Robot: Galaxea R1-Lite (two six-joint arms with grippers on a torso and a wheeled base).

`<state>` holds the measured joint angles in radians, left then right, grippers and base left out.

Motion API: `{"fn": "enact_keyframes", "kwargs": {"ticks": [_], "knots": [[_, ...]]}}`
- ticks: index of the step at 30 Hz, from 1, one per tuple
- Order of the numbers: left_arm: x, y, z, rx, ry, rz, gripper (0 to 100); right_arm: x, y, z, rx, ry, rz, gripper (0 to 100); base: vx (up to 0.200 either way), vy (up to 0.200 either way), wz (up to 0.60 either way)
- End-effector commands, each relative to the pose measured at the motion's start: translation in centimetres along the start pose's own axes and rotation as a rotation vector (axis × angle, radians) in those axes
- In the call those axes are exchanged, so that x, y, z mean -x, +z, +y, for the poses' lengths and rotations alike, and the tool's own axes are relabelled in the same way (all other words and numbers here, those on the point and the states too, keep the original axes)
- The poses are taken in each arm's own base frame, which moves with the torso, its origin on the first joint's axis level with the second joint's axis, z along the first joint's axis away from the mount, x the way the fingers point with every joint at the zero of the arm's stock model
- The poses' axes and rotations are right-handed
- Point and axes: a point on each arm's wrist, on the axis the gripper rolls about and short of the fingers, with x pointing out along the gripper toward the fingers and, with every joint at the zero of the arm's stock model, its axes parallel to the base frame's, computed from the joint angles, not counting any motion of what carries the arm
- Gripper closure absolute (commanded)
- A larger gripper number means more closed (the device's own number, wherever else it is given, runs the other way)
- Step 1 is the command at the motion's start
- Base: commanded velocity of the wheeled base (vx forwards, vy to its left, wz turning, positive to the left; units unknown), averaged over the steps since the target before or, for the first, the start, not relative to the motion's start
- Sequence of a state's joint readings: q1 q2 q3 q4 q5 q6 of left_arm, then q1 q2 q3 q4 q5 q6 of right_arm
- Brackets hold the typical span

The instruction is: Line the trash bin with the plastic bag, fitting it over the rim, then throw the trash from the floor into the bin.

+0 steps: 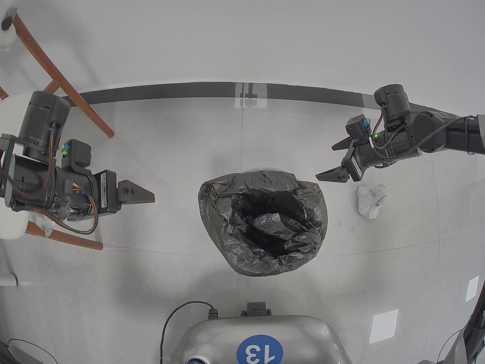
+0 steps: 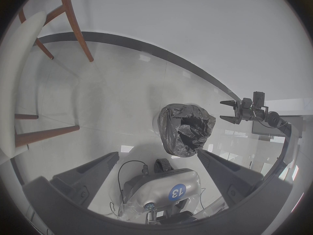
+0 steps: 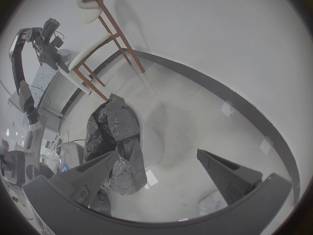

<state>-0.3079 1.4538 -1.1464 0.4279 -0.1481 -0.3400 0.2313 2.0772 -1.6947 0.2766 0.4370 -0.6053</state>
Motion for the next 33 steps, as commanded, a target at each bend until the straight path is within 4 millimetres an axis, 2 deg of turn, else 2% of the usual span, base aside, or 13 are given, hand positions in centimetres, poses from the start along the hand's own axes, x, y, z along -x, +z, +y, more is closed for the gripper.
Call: {"fn": "enact_keyframes", "kwargs": {"ticks": [1,6,7,11,16,21,22,33], "knots": [[-0.2,-0.3,0.1,0.001,0.005,0.012,0,-1.5,-0.3,1.3,-0.003,0.063,0.043,0,0.0,0.0,0.0],[-0.3,-0.5,0.2,0.0,0.007,0.019,0,-3.0,-0.3,2.9,0.008,0.124,0.075,0,0.0,0.0,0.0],[-0.3,-0.5,0.2,0.002,0.009,0.02,0,-4.1,-0.4,3.7,0.018,0.153,0.088,0,0.0,0.0,0.0],[-0.3,-0.4,0.3,0.003,0.012,0.017,0,-5.9,-0.4,5.1,0.033,0.198,0.101,0,0.0,0.0,0.0],[-0.2,-0.4,0.3,0.002,0.012,0.014,0,-7.5,-0.4,5.8,0.043,0.223,0.106,0,0.0,0.0,0.0],[-0.1,-0.8,0.4,0.003,0.015,0.019,0,-7.9,-0.7,5.8,0.046,0.228,0.113,0,0.0,0.0,0.0],[0.0,-0.8,0.4,0.003,0.015,0.019,0,-8.0,-0.7,5.9,0.051,0.23,0.113,100,0.0,0.0,0.0],[0.2,-1.1,0.6,0.006,0.018,0.02,0,-7.9,-0.5,5.6,0.052,0.21,0.112,100,0.0,0.0,0.0]]}}
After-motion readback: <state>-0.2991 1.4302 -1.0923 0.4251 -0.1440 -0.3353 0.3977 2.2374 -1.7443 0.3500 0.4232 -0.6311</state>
